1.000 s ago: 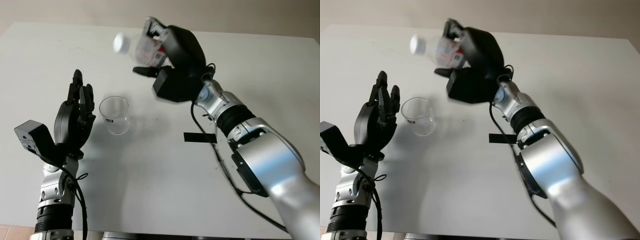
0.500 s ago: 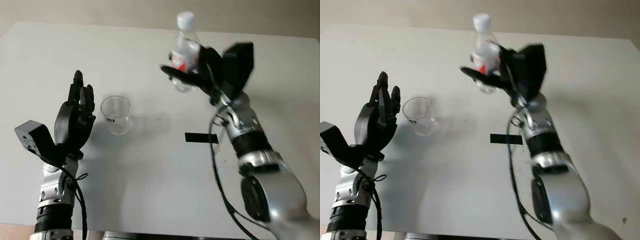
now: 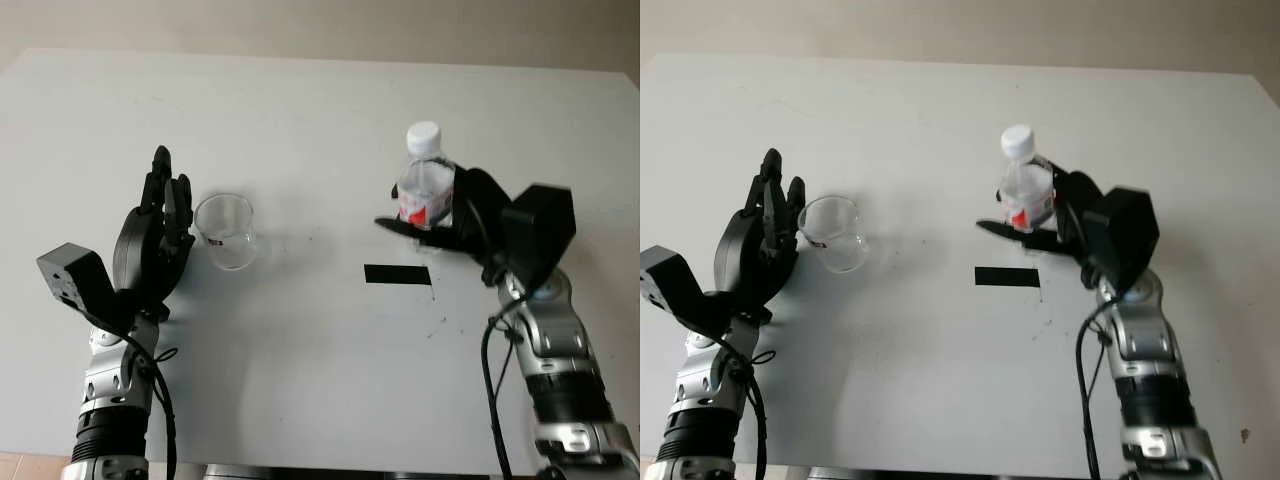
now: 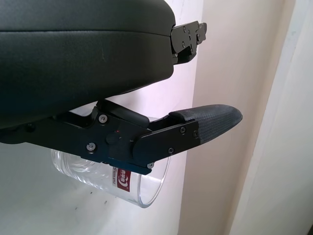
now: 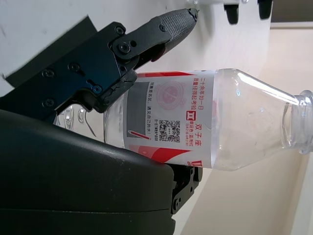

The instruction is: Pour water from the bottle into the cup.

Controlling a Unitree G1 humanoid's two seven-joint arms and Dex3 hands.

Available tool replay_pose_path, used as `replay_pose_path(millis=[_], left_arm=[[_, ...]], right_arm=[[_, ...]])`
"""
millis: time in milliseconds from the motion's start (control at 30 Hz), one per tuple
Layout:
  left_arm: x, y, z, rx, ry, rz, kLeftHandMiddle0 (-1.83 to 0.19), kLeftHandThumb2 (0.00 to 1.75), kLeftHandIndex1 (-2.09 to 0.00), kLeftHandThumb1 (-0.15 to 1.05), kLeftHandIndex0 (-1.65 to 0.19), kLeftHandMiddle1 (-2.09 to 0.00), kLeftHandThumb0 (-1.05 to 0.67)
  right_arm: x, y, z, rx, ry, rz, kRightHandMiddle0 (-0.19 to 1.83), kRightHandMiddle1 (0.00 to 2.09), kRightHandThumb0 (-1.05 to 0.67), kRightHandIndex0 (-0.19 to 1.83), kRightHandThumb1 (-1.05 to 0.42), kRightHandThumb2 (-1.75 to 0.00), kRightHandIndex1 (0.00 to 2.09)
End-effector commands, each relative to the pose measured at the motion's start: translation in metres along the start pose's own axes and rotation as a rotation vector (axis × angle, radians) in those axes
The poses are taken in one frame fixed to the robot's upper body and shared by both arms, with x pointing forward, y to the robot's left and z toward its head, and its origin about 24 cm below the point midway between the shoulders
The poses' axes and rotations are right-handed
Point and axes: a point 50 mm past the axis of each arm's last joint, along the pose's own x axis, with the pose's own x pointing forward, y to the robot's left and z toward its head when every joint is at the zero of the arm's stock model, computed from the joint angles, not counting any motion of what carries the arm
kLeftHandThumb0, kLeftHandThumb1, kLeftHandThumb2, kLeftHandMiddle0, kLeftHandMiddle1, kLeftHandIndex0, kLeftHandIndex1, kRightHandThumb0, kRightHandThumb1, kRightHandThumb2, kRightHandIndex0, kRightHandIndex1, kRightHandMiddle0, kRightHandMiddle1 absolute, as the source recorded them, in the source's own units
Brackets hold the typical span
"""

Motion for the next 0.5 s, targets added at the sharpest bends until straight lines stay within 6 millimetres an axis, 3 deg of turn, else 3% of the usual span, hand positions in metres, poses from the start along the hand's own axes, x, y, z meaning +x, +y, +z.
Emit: replay_pose_path(millis=[0, 467], left_arm=[[0.003, 0.0, 0.006, 0.013, -0.024, -0.007, 0.19, 0.7, 0.0, 1.05, 0.19, 0.0, -0.77], [0.002, 0.005, 0.006, 0.012, -0.021, 0.0, 0.19, 0.69, 0.0, 1.05, 0.19, 0.0, -0.77]], right_arm=[[-0.003, 0.005, 0.004, 0.027, -0.025, 0.001, 0.68, 2.09, -0.3, 1.02, -1.05, -0.22, 2.09], [-0.004, 0.031, -0.019, 0.183, 0.03, 0.011, 0.72, 2.09, -0.32, 0.98, -1.05, -0.28, 2.09]])
